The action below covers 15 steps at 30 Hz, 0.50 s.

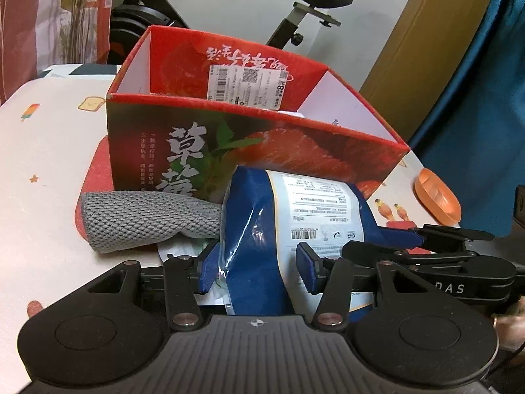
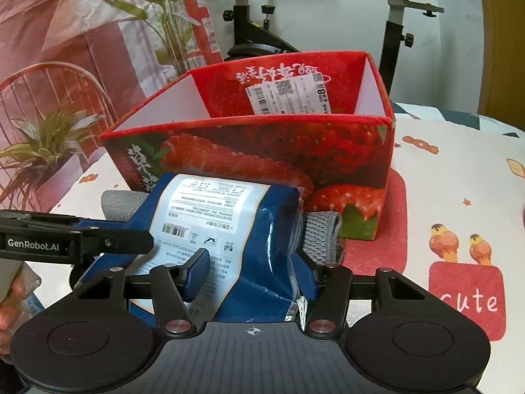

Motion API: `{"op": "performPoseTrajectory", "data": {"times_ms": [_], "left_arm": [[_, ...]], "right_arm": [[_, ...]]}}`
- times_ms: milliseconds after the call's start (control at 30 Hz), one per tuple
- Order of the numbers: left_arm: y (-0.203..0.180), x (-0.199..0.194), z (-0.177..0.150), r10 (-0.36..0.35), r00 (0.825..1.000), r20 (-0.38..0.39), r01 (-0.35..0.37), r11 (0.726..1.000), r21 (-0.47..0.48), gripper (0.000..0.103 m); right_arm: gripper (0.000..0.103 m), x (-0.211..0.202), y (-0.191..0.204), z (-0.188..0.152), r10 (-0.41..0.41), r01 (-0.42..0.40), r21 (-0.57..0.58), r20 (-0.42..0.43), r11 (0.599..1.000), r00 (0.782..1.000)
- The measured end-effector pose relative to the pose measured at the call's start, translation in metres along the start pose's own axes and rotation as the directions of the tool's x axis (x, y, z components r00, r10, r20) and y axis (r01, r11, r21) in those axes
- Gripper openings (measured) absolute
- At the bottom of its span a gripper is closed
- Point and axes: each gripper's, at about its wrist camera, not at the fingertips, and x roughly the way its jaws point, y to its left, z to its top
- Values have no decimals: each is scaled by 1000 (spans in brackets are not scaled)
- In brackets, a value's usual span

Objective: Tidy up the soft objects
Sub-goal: 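Lift the blue-and-white packet with the left gripper over the box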

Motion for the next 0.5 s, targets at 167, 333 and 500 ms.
{"op": "performPoseTrajectory", "data": {"times_ms": [167, 333, 500], "left_arm": [[-1, -3, 0, -3, 1000, 9, 3, 1000, 5, 33], [-4, -7, 0, -4, 1000, 24, 3, 1000, 29, 22], [-3, -16, 0, -8, 998, 57, 6, 1000, 31, 19]], "right_arm": [[40, -6, 4, 1, 1, -1, -26, 16, 1000, 1000], [30, -13, 6, 3, -8, 10, -35, 43, 999, 999], [25, -23, 7, 4, -5, 8, -47, 74, 999, 997]]}}
